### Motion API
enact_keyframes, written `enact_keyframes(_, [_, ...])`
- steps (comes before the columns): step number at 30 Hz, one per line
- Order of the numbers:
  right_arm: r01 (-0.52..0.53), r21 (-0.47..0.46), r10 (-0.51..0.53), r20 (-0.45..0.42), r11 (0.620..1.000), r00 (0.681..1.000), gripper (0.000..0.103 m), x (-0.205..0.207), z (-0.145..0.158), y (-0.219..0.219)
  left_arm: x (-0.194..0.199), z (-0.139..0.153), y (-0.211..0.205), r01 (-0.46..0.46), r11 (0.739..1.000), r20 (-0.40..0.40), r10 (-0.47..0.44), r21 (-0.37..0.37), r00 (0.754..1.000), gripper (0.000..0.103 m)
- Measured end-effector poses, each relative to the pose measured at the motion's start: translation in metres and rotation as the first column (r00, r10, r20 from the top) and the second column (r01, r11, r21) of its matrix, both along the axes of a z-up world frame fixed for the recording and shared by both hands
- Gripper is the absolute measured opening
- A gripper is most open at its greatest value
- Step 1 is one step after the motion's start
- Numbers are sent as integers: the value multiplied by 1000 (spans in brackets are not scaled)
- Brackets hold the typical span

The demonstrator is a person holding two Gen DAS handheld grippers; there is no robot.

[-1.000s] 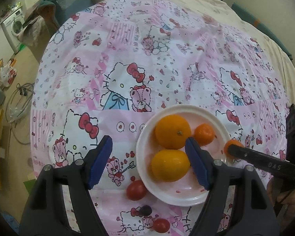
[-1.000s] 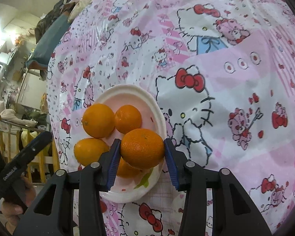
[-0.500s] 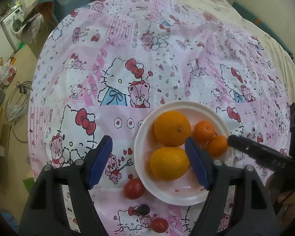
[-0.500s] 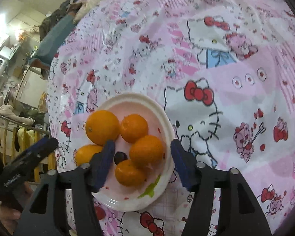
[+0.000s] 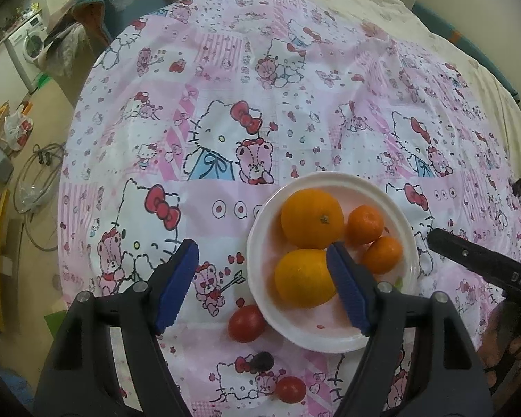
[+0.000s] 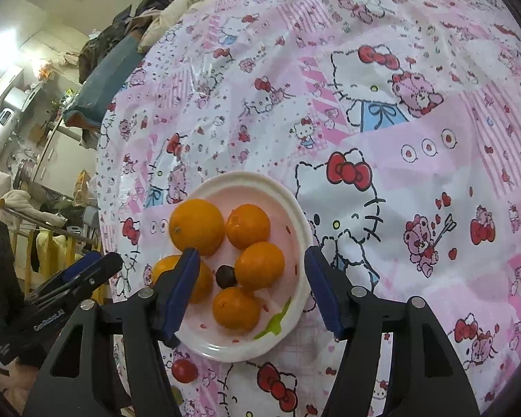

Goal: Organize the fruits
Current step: 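Open both tools and lift them back toward the remaining fruit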

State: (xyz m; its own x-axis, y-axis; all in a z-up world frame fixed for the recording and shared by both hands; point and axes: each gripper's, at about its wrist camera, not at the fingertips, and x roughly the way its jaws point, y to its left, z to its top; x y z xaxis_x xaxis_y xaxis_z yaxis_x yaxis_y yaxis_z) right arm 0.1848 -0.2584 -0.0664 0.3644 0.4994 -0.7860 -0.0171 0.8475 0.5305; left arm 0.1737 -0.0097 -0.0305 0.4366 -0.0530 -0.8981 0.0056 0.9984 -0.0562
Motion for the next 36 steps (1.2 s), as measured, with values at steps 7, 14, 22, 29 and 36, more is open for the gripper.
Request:
enact_keyframes(7, [-23, -38, 26, 92, 999, 995, 65, -23, 28, 6, -9, 11, 8, -13, 999, 41, 12, 33, 999, 73])
enact_keyframes(14, [-14, -20, 17, 140, 1000, 990, 83, -43, 47, 4, -22, 22, 18, -34, 999, 88, 30, 38, 996, 73])
enact_keyframes(22, [-6, -34, 12, 182, 999, 983, 93, -66, 59, 1, -44, 27, 28, -60, 998, 97, 57, 30, 994, 88])
enact_keyframes(29, [-1, -44, 9, 183, 999, 983, 93, -91, 58, 1, -63, 24, 40, -78, 997, 64, 78, -2, 995, 89])
enact_keyframes(36, [8, -32, -3, 171, 999, 985, 94, -112, 54, 6, -79, 17, 39, -60, 998, 34, 60, 14, 998, 89])
